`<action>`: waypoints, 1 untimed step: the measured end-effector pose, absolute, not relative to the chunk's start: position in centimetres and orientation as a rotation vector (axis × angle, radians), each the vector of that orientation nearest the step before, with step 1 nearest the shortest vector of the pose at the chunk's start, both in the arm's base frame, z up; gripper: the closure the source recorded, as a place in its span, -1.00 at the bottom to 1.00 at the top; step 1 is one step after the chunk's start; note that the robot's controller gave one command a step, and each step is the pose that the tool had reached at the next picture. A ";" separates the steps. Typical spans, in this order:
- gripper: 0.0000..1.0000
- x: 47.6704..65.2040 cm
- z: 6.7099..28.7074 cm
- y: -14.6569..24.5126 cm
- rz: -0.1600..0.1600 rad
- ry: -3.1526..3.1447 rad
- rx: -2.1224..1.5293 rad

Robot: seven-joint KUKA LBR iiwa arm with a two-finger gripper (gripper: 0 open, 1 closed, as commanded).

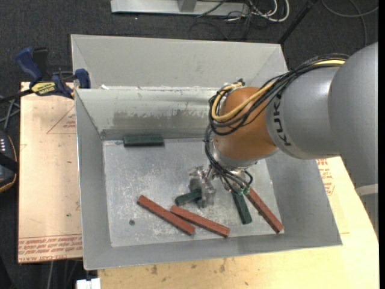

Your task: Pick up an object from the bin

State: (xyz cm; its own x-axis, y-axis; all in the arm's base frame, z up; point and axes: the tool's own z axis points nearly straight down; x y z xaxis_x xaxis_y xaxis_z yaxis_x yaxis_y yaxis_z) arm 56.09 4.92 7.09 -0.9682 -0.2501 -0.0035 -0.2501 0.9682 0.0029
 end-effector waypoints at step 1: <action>1.00 56.1 7.1 4.9 0.005 3.113 -0.395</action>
Offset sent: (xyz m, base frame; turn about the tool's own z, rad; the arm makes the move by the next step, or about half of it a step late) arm 0.0080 -0.0150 0.1322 -0.0312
